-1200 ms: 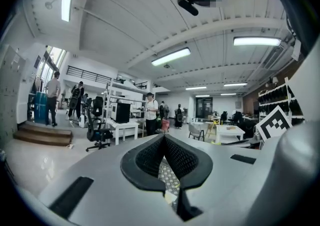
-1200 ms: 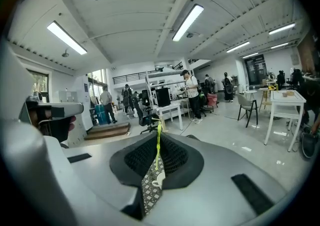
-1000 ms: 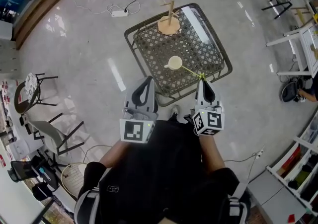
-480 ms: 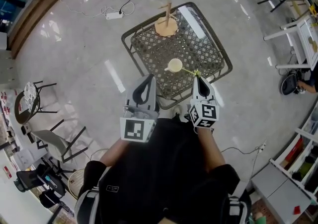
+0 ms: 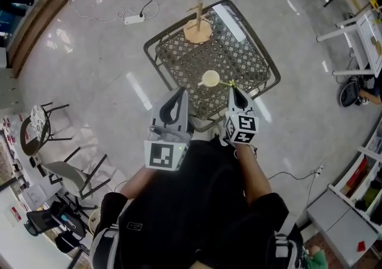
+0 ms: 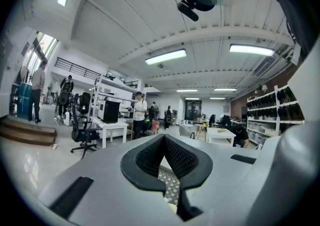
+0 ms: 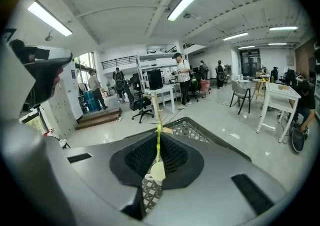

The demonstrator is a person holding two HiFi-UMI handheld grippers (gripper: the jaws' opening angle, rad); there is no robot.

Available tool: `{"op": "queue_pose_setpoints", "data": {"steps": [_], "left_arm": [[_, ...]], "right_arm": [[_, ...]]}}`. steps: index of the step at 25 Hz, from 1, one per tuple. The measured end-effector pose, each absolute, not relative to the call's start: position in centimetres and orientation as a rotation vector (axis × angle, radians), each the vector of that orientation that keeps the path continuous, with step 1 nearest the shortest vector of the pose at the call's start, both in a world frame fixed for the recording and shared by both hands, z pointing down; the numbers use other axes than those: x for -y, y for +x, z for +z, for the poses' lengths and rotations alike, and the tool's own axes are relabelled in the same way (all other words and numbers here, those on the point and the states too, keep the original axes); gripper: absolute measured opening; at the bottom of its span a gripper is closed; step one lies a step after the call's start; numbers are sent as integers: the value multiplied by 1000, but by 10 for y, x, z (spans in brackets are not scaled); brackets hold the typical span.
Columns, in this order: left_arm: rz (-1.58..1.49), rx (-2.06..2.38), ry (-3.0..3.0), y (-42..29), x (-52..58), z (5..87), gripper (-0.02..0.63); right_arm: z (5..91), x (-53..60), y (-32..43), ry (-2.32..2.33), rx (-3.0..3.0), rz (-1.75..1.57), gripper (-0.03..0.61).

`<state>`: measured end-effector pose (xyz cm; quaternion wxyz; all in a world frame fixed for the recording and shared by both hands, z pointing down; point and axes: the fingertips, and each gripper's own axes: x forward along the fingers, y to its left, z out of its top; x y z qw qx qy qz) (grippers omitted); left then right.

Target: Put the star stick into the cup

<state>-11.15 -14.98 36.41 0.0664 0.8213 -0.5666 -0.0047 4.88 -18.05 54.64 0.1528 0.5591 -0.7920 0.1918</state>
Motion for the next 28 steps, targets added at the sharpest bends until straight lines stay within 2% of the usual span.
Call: {"op": "queue_pose_setpoints", "data": {"steps": [28], "left_arm": [[37,1691,2446,-115,187,381,17]], "right_arm": [[647,227,26,1445,2182,715,21]]}}
